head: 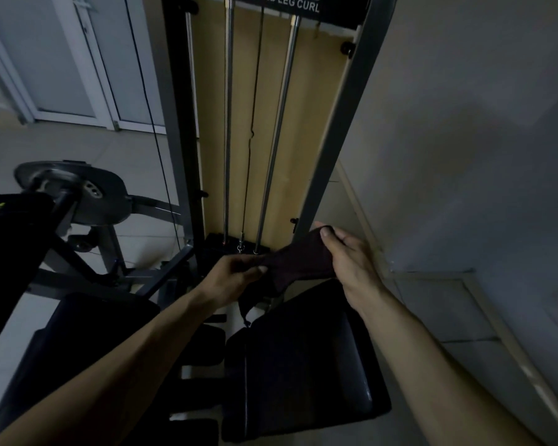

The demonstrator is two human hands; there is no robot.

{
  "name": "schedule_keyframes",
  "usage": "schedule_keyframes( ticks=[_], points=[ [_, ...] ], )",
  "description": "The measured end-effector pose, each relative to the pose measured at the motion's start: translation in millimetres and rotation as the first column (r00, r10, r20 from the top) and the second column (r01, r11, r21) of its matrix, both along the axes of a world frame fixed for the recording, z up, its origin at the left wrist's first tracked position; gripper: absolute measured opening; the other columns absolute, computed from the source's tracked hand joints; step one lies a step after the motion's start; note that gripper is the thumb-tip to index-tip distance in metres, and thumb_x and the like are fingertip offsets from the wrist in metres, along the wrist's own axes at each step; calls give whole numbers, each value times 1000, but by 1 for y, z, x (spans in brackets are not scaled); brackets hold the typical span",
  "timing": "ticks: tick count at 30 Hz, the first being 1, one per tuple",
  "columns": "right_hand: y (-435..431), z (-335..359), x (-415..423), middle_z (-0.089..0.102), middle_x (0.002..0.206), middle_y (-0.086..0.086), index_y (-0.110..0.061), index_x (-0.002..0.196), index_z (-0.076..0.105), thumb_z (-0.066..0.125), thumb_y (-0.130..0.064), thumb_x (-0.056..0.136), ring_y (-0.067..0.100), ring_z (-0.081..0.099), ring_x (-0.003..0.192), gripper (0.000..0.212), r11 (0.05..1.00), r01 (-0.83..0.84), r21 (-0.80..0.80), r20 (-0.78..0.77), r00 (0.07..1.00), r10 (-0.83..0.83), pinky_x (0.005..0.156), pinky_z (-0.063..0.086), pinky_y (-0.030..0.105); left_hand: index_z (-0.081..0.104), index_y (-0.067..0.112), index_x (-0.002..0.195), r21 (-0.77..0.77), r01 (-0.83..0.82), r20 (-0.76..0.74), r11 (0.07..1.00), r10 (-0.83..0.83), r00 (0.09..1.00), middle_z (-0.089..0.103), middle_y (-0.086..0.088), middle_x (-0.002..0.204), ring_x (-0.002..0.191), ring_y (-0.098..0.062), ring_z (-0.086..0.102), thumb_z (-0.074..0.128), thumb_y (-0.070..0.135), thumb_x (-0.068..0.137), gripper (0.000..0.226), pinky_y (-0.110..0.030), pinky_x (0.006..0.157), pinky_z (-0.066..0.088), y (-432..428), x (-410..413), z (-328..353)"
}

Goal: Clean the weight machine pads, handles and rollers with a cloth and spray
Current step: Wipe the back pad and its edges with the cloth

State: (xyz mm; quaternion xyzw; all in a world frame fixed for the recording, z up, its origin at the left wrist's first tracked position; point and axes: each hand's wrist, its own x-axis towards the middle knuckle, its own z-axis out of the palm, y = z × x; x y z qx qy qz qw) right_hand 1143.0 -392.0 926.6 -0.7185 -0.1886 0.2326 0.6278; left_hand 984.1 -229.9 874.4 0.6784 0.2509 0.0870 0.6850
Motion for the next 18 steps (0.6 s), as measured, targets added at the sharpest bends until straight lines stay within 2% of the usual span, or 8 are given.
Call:
schedule_keyframes(
  ticks=[4, 6, 9, 11, 12, 14, 16, 18],
  points=[
    [-2, 5, 10, 77, 116, 4, -25, 119, 76, 59, -24, 104, 23, 70, 115, 23, 999, 22, 46, -81, 997, -18, 107, 51, 54, 72, 27, 101, 454, 58, -72, 889, -28, 997, 74, 7, 93, 81, -2, 73, 74, 21, 92, 11, -26, 70, 62, 10, -10, 0],
    [-4, 9, 12, 76, 118, 6, -29, 121, 75, 60, -22, 102, 25, 70, 115, 26, 995, 70, 66, -44, 997, -67, 104, 53, 56, 71, 24, 109, 520, 157, -167, 839, -81, 983, 73, 6, 96, 84, -6, 72, 71, 23, 95, 14, -36, 76, 63, 11, -13, 1],
    [-9, 17, 14, 74, 119, 9, -25, 126, 72, 54, -12, 105, 26, 73, 106, 31, 984, 157, 77, -59, 986, -153, 85, 63, 44, 70, 22, 112, 231, 79, -68, 970, -65, 996, 74, -1, 101, 94, -14, 72, 57, 18, 103, 17, -39, 84, 61, 8, -17, 3],
    [-14, 19, 17, 73, 116, 17, -13, 119, 71, 42, -4, 105, 30, 75, 98, 33, 984, 152, 92, -264, 957, -123, 73, 64, 39, 69, 27, 116, -81, 17, -27, 997, -20, 999, 73, -3, 116, 107, -22, 70, 53, 20, 105, 21, -47, 94, 57, 1, -16, 9],
    [-17, 20, 18, 71, 117, 21, -7, 117, 68, 35, 0, 103, 32, 75, 97, 36, 981, 134, 143, -409, 910, -64, 75, 65, 39, 67, 29, 121, -148, 49, -23, 988, -53, 998, 70, -1, 120, 111, -22, 68, 57, 19, 101, 25, -44, 96, 57, -1, -15, 12],
    [-25, 19, 17, 69, 120, 23, -1, 118, 62, 29, 7, 98, 31, 75, 100, 39, 975, 72, 208, -508, 860, 45, 83, 64, 39, 59, 31, 128, -15, 180, -44, 984, -180, 983, 67, 6, 119, 108, -11, 65, 66, 7, 93, 43, -28, 88, 59, -10, -14, 19],
    [-34, 10, 15, 74, 112, 18, -4, 112, 66, 42, 3, 102, 23, 78, 92, 26, 998, -61, -28, -179, 982, 55, 77, 64, 37, 62, 26, 123, 136, 150, -61, 979, -143, 988, 69, 4, 113, 100, -10, 69, 72, 8, 91, 38, -31, 88, 60, -18, -12, 21],
    [-40, -1, 19, 76, 81, 6, -6, 89, 69, 65, -20, 100, 16, 73, 67, 18, 954, -25, -299, 252, 962, 105, 65, 60, 42, 68, 20, 115, 155, 53, -15, 986, -51, 999, 74, -3, 105, 95, -18, 73, 69, 26, 96, 20, -39, 90, 61, -22, -11, 20]
  ],
)
